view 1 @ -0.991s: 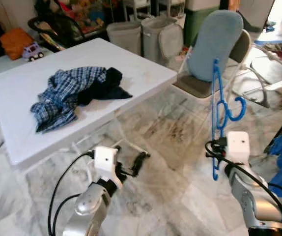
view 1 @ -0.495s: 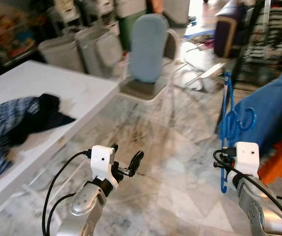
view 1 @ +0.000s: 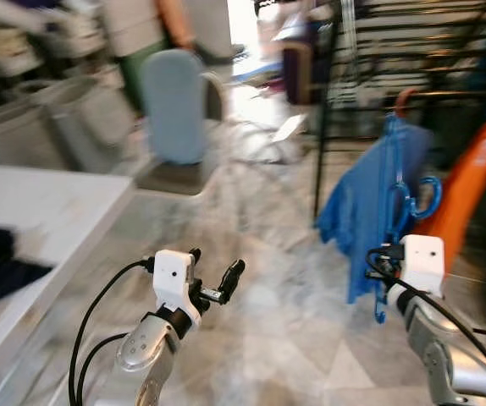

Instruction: Hang hanger

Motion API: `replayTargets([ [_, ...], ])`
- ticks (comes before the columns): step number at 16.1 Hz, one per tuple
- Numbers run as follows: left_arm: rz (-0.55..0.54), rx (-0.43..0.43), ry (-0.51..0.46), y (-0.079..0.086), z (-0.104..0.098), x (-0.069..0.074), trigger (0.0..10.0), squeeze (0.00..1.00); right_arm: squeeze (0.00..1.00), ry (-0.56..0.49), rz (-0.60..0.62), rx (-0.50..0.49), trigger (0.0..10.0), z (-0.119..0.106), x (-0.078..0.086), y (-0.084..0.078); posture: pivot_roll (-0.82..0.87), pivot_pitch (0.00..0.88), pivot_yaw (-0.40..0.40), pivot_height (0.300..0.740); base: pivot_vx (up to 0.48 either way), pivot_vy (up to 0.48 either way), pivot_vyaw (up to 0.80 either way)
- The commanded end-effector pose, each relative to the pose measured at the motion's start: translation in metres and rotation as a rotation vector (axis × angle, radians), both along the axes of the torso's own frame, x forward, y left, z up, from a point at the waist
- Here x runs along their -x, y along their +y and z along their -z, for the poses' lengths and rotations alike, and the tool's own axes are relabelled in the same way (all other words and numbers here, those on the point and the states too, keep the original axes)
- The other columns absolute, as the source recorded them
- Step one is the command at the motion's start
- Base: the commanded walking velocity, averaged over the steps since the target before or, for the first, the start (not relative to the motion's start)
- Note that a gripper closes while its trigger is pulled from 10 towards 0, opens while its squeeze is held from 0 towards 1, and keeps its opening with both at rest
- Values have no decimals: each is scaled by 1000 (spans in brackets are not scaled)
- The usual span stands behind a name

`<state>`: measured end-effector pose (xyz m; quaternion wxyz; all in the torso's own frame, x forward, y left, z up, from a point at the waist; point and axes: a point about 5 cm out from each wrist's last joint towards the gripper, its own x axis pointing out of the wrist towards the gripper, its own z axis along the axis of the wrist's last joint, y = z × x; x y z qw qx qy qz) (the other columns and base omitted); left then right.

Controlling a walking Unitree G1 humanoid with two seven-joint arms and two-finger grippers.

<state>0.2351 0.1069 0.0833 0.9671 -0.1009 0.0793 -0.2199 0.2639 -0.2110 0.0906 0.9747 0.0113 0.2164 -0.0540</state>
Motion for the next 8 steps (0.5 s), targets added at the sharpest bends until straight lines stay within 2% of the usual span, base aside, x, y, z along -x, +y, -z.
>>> replayTargets([
  [1, -16, -25, 11, 9, 3, 0, 10000, 0, 0, -15, -21, -8, 10000, -5, -4, 9, -138, 0, 92, 740, 247, 412, -769],
  [3, -12, -25, 31, 6, 6, 2, 10000, 0, 0, 24, -3, 13, 10000, -1, -3, 6, -146, 0, 91, 740, 0, 390, -775],
  [4, -10, -30, 29, 4, 7, 3, 10000, 0, 0, 42, 7, 22, 10000, 2, -1, 2, -148, 0, 91, 740, 0, 0, 0],
  [8, -25, -34, 28, 6, 8, 1, 10000, 0, 0, 70, 10, 11, 10000, 7, 0, 3, -149, 0, 87, 740, 0, 0, 0],
])
